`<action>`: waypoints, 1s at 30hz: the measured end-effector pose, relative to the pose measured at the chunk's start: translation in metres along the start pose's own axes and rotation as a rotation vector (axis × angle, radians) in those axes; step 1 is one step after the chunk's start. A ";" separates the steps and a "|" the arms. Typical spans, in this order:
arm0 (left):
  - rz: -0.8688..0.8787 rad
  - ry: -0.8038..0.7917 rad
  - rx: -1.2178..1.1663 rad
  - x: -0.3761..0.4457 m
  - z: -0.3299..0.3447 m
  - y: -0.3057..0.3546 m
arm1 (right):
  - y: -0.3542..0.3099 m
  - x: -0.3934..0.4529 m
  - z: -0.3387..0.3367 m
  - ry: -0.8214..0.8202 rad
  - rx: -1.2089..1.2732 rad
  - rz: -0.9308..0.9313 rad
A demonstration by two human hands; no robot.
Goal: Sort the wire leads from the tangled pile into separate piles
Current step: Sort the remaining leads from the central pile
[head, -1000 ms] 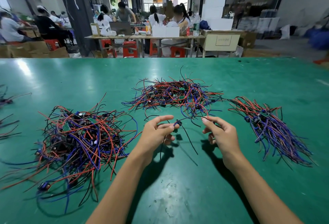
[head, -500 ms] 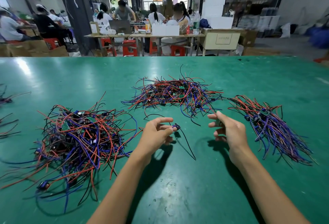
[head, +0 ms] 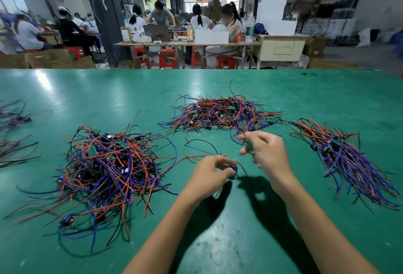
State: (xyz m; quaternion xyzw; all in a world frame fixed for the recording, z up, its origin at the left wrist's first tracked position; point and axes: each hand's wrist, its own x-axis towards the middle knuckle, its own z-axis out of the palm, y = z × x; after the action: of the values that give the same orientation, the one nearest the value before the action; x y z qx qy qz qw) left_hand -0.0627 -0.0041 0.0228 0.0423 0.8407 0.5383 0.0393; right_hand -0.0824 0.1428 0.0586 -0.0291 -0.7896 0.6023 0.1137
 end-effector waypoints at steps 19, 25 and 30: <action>0.017 0.117 -0.363 -0.002 0.015 0.002 | 0.041 0.014 -0.011 -0.402 -0.165 0.079; -0.073 0.189 -0.446 -0.001 0.009 0.003 | 0.045 0.002 -0.023 -0.453 0.165 0.119; -0.036 0.211 -0.368 -0.004 -0.001 0.009 | 0.047 0.004 -0.030 -0.473 0.281 0.141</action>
State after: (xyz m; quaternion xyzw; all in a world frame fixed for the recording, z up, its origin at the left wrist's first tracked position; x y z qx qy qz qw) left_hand -0.0582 -0.0022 0.0313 -0.0374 0.7282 0.6836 -0.0322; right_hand -0.0837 0.1850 0.0215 0.0734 -0.6991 0.7022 -0.1130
